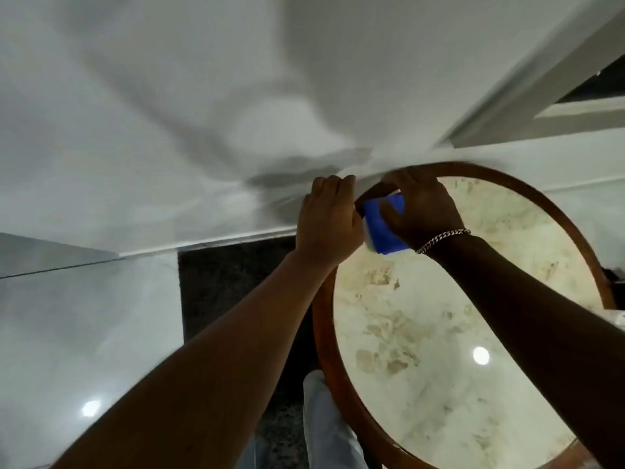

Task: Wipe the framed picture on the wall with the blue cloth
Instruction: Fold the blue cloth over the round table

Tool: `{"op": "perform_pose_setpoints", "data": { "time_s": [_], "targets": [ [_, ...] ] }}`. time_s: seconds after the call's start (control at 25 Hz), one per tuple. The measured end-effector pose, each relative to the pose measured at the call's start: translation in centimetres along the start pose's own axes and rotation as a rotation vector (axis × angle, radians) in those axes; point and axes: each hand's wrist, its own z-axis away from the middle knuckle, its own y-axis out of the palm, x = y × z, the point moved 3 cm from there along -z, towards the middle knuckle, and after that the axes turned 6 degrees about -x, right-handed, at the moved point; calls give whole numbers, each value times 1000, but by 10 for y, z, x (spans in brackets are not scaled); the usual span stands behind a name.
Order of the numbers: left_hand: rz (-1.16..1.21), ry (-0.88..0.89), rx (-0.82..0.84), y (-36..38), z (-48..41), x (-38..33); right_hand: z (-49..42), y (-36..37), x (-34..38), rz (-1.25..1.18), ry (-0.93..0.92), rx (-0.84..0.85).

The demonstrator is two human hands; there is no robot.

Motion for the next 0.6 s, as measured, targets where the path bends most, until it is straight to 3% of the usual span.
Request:
{"op": "perform_pose_setpoints", "data": {
  "time_s": [0.24,0.48,0.6],
  "targets": [
    [264,-273,181,76,-6,-13,24,61,-45,63,145,7],
    [506,-603,113,95,-11,-16,27,81,-61,-94,208,-101],
    [602,-658,118,78,-14,-16,30,66,-53,-207,210,-182]
  ]
}}
